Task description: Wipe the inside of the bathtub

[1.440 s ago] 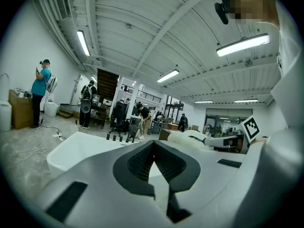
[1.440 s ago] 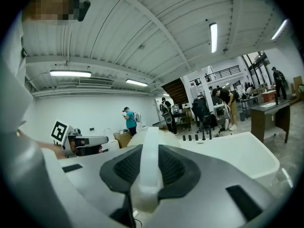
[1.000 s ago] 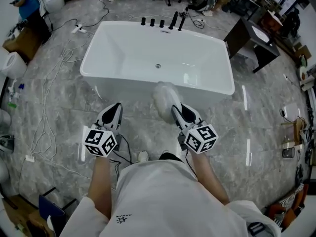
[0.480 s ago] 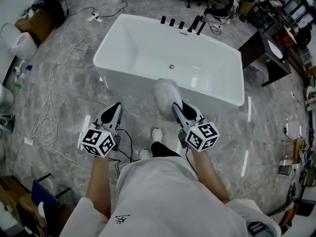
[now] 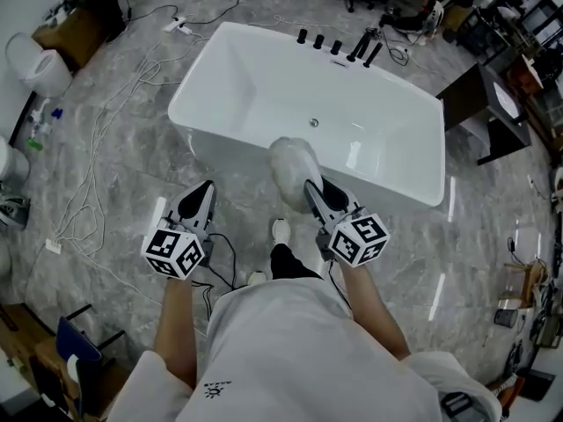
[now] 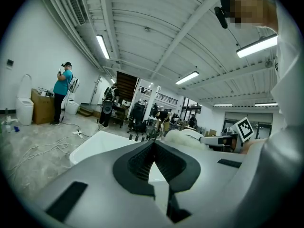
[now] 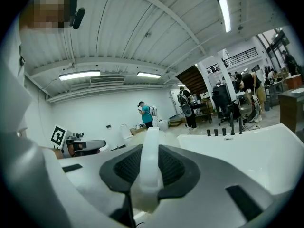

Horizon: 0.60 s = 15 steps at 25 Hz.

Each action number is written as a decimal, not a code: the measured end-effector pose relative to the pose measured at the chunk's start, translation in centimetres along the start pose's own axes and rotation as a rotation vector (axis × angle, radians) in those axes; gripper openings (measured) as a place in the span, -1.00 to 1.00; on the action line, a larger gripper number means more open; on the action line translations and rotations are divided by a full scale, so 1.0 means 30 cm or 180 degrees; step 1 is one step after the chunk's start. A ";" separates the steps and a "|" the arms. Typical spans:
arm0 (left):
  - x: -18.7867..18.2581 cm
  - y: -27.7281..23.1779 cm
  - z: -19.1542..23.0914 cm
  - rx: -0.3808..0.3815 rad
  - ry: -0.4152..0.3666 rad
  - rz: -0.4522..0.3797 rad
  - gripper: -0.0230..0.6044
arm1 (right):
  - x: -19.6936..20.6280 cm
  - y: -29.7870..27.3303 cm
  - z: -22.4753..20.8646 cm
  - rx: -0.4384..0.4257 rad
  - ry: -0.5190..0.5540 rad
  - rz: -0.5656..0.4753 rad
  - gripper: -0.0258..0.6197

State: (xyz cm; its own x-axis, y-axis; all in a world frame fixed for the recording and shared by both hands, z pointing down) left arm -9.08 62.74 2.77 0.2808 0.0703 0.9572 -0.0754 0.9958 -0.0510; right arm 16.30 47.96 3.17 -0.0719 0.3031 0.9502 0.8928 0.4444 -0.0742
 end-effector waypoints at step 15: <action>-0.042 -0.391 -0.001 -0.0336 -0.0139 0.0073 -0.89 | -0.094 -0.254 -0.383 -0.0350 -0.0136 0.0132 -0.61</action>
State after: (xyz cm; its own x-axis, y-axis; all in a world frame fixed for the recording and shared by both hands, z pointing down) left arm -8.52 50.98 2.14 0.2380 0.0927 0.9668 0.0205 0.9947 -0.1004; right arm 14.82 34.02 4.53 -0.0506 0.3560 0.9331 0.9386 0.3361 -0.0773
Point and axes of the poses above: the fingertips, and each gripper's own axes: y backward along the fingers, z to its left, x out of its underside, the point moved 7 cm from there along y, backward along the fingers, and after that the axes turned 9 degrees about -z, right-handed, at the moved point
